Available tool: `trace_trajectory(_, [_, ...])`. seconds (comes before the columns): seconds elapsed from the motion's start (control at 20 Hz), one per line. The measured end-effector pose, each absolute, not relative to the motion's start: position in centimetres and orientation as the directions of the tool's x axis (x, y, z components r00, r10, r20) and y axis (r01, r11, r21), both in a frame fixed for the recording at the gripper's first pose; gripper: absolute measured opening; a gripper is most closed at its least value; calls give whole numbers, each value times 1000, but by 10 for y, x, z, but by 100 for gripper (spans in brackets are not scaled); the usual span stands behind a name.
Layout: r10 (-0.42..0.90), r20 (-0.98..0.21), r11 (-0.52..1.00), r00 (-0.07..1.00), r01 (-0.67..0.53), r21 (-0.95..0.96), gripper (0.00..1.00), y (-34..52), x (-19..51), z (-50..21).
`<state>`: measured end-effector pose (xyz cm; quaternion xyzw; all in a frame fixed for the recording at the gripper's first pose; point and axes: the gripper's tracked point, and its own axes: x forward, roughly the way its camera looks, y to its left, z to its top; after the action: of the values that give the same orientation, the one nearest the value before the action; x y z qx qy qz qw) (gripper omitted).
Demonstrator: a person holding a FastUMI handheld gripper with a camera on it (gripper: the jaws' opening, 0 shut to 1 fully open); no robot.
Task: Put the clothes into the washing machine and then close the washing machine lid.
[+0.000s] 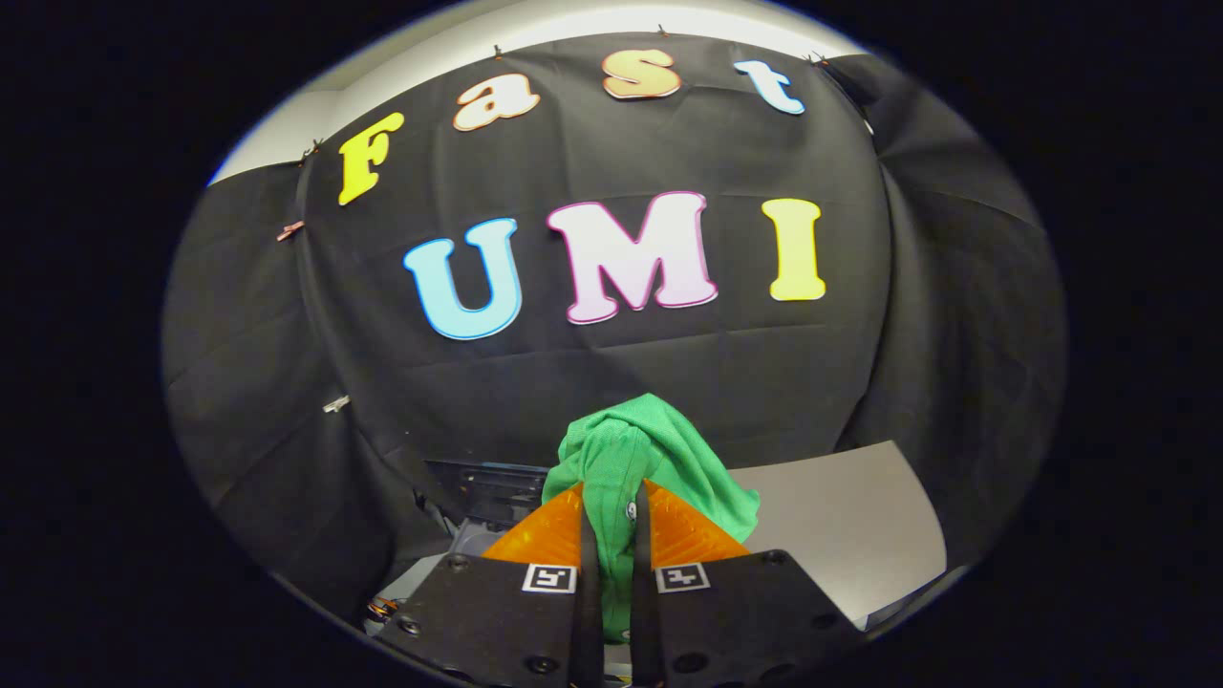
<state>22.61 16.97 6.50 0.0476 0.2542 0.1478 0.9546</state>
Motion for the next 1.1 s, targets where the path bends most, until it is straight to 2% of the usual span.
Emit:
trace_trajectory(0.6, [435,-522,898,734,-395,192,15,335,191,-12])
trace_trajectory(1.1, [410,-579,902,705,-406,145,16,383,196,-120])
